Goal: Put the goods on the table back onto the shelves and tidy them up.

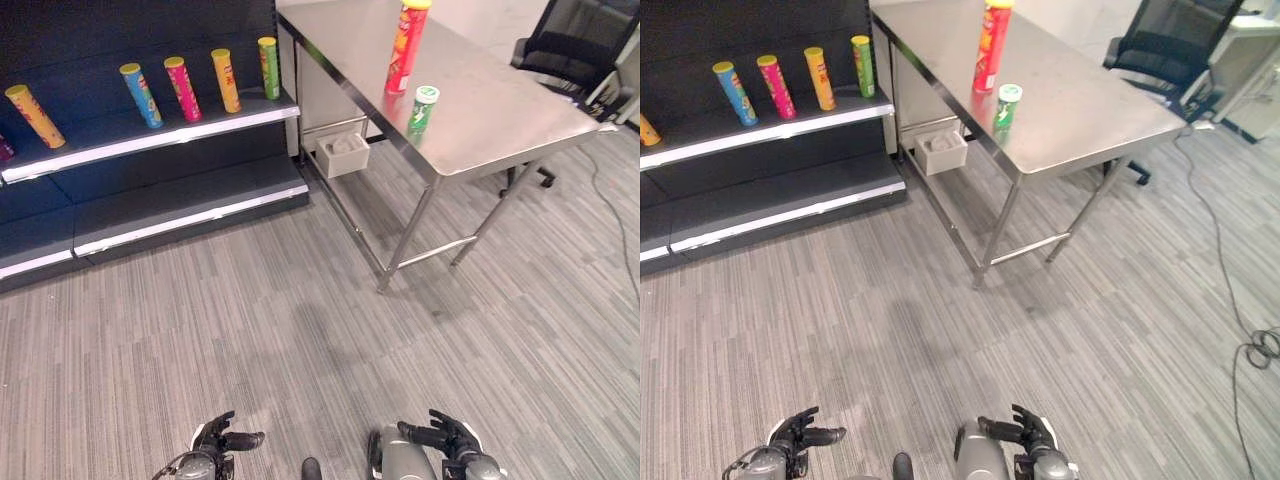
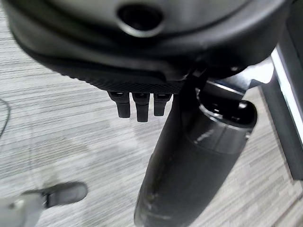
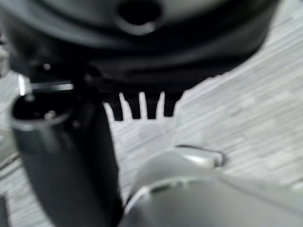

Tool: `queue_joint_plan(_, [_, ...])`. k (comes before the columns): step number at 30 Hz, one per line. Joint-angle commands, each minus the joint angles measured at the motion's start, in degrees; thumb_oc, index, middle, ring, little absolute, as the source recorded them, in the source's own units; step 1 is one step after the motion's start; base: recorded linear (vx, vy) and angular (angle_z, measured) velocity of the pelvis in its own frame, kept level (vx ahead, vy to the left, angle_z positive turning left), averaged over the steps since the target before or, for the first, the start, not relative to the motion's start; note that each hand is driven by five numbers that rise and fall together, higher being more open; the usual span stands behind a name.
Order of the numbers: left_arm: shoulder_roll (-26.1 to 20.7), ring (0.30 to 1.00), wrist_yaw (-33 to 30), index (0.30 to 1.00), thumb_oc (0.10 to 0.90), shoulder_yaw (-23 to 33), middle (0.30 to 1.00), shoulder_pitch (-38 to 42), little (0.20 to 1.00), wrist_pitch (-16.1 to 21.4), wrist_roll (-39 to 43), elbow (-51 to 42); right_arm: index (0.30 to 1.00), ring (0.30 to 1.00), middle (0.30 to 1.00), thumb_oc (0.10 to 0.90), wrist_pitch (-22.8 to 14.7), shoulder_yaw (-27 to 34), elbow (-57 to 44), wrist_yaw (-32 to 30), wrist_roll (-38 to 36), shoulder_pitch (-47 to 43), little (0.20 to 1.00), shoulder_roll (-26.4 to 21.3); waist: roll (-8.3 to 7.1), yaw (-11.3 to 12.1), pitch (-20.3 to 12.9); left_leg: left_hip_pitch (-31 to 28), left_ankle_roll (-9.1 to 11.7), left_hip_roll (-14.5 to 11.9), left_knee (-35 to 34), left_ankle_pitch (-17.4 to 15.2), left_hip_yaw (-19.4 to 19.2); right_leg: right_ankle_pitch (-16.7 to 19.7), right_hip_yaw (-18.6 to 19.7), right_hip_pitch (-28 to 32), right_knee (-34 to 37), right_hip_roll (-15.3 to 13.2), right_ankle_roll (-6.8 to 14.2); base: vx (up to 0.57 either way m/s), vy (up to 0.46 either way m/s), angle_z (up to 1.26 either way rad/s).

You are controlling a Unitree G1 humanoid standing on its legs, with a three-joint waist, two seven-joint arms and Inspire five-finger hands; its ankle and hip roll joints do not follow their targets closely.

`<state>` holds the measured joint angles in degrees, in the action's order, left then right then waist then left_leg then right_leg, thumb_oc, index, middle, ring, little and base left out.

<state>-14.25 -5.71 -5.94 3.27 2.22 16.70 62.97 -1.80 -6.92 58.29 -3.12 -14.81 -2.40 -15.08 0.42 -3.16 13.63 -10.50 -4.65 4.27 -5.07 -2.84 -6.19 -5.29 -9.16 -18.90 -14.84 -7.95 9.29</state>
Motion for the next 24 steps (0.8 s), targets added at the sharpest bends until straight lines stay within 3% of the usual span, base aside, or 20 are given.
queue_joint_plan(1, [-1.7, 0.900, 0.0, 0.900, 0.800, 0.1, 0.900, 1.3, 0.900, 1.4, -1.8, -1.0, 0.900, 0.900, 0.900, 0.800, -0.2, 0.9, 2.2, -1.5, -0.2, -0.8, 0.900, -3.2, -2.05, -0.4, 1.9, 1.5, 4.4, -1.2, 0.1, 0.1, 1.3, 13.2, 1.8, 8.2, 14.9, 1.9, 1.3, 0.41, -0.097, 0.27])
queue_joint_plan(2, [-1.8, 0.900, 0.2, 0.900, 0.800, 0.3, 0.900, 1.3, 0.900, 1.6, -2.3, -0.9, 0.900, 0.900, 0.900, 0.800, -0.2, 1.1, 2.2, -1.4, 0.1, -0.4, 0.900, -3.3, -2.56, -1.0, 1.6, 0.7, 4.8, -1.0, 0.1, -0.6, 1.7, 14.9, 2.2, 6.4, 18.6, 2.3, 2.0, 0.26, -0.061, 0.27])
queue_joint_plan(4, [-1.6, 0.900, 0.6, 0.900, 0.800, 0.1, 0.900, 1.1, 0.900, 1.9, -3.1, -1.1, 0.900, 0.900, 0.900, 0.800, -0.1, 1.2, 2.5, -1.2, 0.5, -0.1, 0.900, -3.5, -2.43, -1.8, 1.3, -0.9, 5.2, -1.6, 0.1, -2.0, 3.1, 15.3, 3.9, 5.6, 19.8, 3.2, 2.6, 0.43, -0.117, 0.40])
queue_joint_plan(5, [-1.0, 0.900, 1.1, 0.900, 0.800, -0.5, 0.900, 0.7, 0.900, 1.8, -4.0, -1.2, 0.900, 0.900, 0.900, 0.800, 0.0, 0.9, 3.1, -0.8, 0.9, 0.5, 0.900, -3.6, -2.64, -1.7, 0.4, -2.6, 5.4, -1.6, 0.1, -3.3, 4.9, 15.7, 3.7, 7.0, 19.7, 2.9, 2.1, 0.48, -0.172, 0.36])
queue_joint_plan(8, [-0.7, 0.900, 1.1, 0.900, 0.800, -0.7, 0.900, 0.5, 0.900, 1.9, -4.0, -1.6, 0.900, 0.900, 0.900, 0.800, 0.0, 0.7, 3.6, -0.7, 1.0, 0.5, 0.900, -3.6, -2.63, -1.9, -0.3, -3.6, 5.5, -1.9, 0.1, -4.0, 5.2, 16.1, 3.4, 7.6, 19.8, 3.2, 1.5, 0.28, -0.139, 0.37])
queue_joint_plan(9, [0.2, 0.900, 1.3, 0.900, 0.800, -1.6, 0.900, 0.2, 0.900, 1.6, -3.5, -1.7, 0.900, 0.900, 0.900, 0.800, 0.0, 0.1, 4.4, -0.4, 1.0, 0.5, 0.900, -4.2, -1.64, -2.4, -1.8, -4.4, 6.6, -4.4, 2.3, -3.6, 6.8, 15.5, 2.6, 10.4, 19.1, 4.5, -0.1, 0.62, -0.438, -0.04])
queue_joint_plan(10, [0.5, 0.900, 1.8, 0.900, 0.800, -2.8, 0.900, 0.1, 0.900, 1.6, -3.2, -3.2, 0.900, 0.900, 0.900, 0.800, -0.2, -0.2, 3.6, 0.0, 0.1, 0.3, 0.900, -4.9, -0.94, -2.4, -2.3, -1.7, 8.9, -6.0, 10.7, -1.0, 7.7, 13.2, 0.7, 13.1, 19.4, 5.4, -1.6, 0.62, -0.439, -0.09])
queue_joint_plan(12, [0.5, 0.900, 1.9, 0.900, 0.800, -2.9, 0.900, 0.1, 0.900, 1.6, -3.0, -3.6, 0.900, 0.900, 0.900, 0.800, -0.3, -0.3, 3.5, 0.1, 0.0, 0.3, 0.900, -5.1, -0.80, -2.4, -2.3, -0.7, 9.8, -6.4, 13.5, 0.3, 7.8, 12.4, 0.3, 14.3, 19.8, 5.8, -2.2, 0.31, -0.275, 0.57])
queue_joint_plan(13, [0.5, 0.900, 2.0, 0.900, 0.800, -3.3, 0.900, 0.2, 0.900, 1.3, -1.7, -5.0, 0.900, 0.900, 0.900, 0.800, -0.5, -0.4, 1.9, 0.2, -0.8, 0.4, 0.900, -5.8, -1.62, -1.7, -0.8, 6.2, 11.9, -8.0, 28.9, 7.6, 6.4, 9.4, -0.8, 18.3, 19.8, 5.9, -4.5, 0.26, -0.269, 0.91])
queue_joint_plan(16, [0.4, 0.900, 2.0, 0.900, 0.800, -3.6, 0.900, 0.4, 0.900, 1.3, -1.4, -5.3, 0.900, 0.900, 0.900, 0.800, -0.4, -0.4, 1.9, -0.1, -1.3, -0.2, 0.900, -6.0, -2.15, -1.2, 0.4, 9.7, 11.3, -8.5, 35.2, 8.1, 5.0, 8.1, -1.2, 19.8, 19.8, 5.9, -5.5, 0.15, -0.180, 0.24])
queue_joint_plan(18, [0.6, 0.900, 1.8, 0.900, 0.800, -3.6, 0.900, 0.7, 0.900, 1.1, -0.8, -5.5, 0.900, 0.900, 0.900, 0.800, -0.2, -0.1, 1.6, -0.3, -1.6, -0.4, 0.900, -6.2, -2.16, -1.1, 1.0, 12.3, 10.6, -10.9, 32.2, 7.4, 0.4, 6.9, -1.8, 21.0, 19.8, 5.5, -5.3, 0.13, -0.076, -0.18])
queue_joint_plan(20, [0.8, 0.900, 1.8, 0.900, 0.800, -3.9, 0.900, 0.9, 0.900, 1.0, -1.3, -5.2, 0.900, 0.900, 0.900, 0.800, -0.1, 0.3, 1.6, -0.6, -2.2, -0.3, 0.900, -6.2, -2.04, -0.8, 0.8, 14.3, 10.2, -11.4, 24.4, 5.1, -2.2, 6.2, -2.4, 21.6, 19.8, 4.8, -4.6, 0.16, 0.027, 0.10])
queue_joint_plan(21, [1.0, 0.900, 1.8, 0.900, 0.800, -4.2, 0.900, 0.8, 0.900, 0.9, -1.7, -4.7, 0.900, 0.900, 0.900, 0.800, -0.1, 0.2, 1.5, -0.8, -2.0, -0.1, 0.900, -6.2, -1.76, -0.4, 1.0, 14.3, 9.9, -10.4, 18.6, 4.1, -2.2, 5.9, -2.1, 22.2, 19.8, 4.8, -4.0, 0.20, 0.093, 0.28])
queue_joint_plan(22, [1.1, 0.900, 1.6, 0.900, 0.800, -4.2, 0.900, 0.6, 0.900, 0.9, -2.1, -4.2, 0.900, 0.900, 0.900, 0.800, 0.0, -0.1, 1.4, -0.6, -1.7, -0.2, 0.900, -6.2, -1.32, 0.2, 0.9, 15.0, 9.9, -9.1, 12.6, 5.3, -0.5, 5.6, -1.6, 22.4, 19.8, 5.1, -3.6, 0.20, 0.102, 0.24])
queue_joint_plan(24, [1.3, 0.900, 1.5, 0.900, 0.800, -4.3, 0.900, 0.3, 0.900, 0.8, -2.2, -4.0, 0.900, 0.900, 0.900, 0.800, 0.0, -0.2, 1.6, -0.6, -1.5, -0.2, 0.900, -6.2, -0.90, 0.7, 0.8, 14.9, 10.1, -8.5, 9.6, 6.4, 1.3, 5.2, -1.2, 23.0, 19.8, 5.4, -3.6, 0.17, 0.076, -0.03])
